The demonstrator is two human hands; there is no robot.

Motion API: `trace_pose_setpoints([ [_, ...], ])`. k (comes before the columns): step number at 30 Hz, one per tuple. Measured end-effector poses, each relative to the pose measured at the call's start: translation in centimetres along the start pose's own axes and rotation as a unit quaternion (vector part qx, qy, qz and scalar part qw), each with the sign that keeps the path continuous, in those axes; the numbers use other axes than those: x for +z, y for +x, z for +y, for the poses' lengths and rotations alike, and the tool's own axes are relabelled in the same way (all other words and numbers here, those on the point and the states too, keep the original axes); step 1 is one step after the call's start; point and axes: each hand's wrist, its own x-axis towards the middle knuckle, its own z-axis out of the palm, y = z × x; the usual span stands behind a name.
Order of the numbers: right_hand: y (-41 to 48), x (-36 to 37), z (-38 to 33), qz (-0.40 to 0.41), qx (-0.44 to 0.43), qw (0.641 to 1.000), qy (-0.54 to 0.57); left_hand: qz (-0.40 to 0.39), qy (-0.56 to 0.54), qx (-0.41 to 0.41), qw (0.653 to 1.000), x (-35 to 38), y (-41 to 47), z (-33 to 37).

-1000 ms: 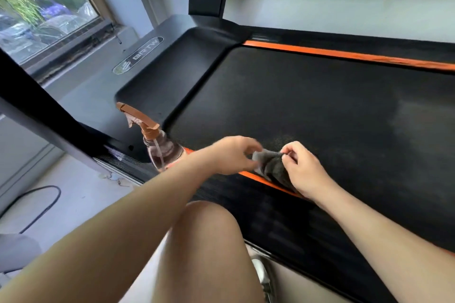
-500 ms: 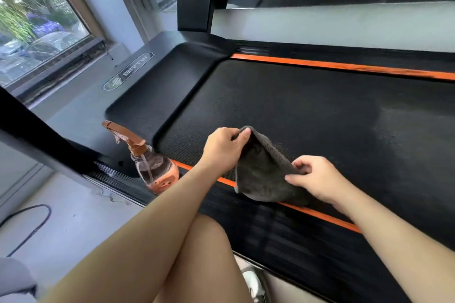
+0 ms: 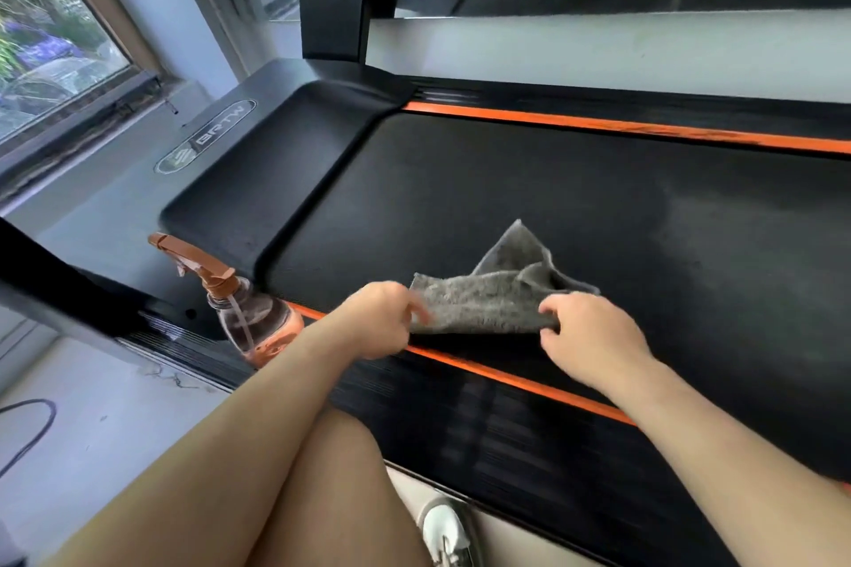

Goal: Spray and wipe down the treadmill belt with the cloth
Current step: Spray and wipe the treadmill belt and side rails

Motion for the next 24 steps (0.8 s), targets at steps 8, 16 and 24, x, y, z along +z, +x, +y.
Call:
trace_pose_setpoints([
  [8, -1.0, 2.0, 1.7, -0.046, 0.030, 0.998, 0.036, -0.103, 0.051, 0.021, 0.993, 0.2, 1.8, 2.5],
  [16, 0.1, 4.4, 2.2, -0.077, 0.051, 0.996, 0.006, -0.159, 0.146, 0.037, 0.976, 1.6, 7.6, 0.2],
  [24, 3.6, 5.0, 3.6, 0.145, 0.083, 0.953, 0.251, 0.034, 0.145, -0.024, 0.989, 4.0, 9.8, -1.6],
])
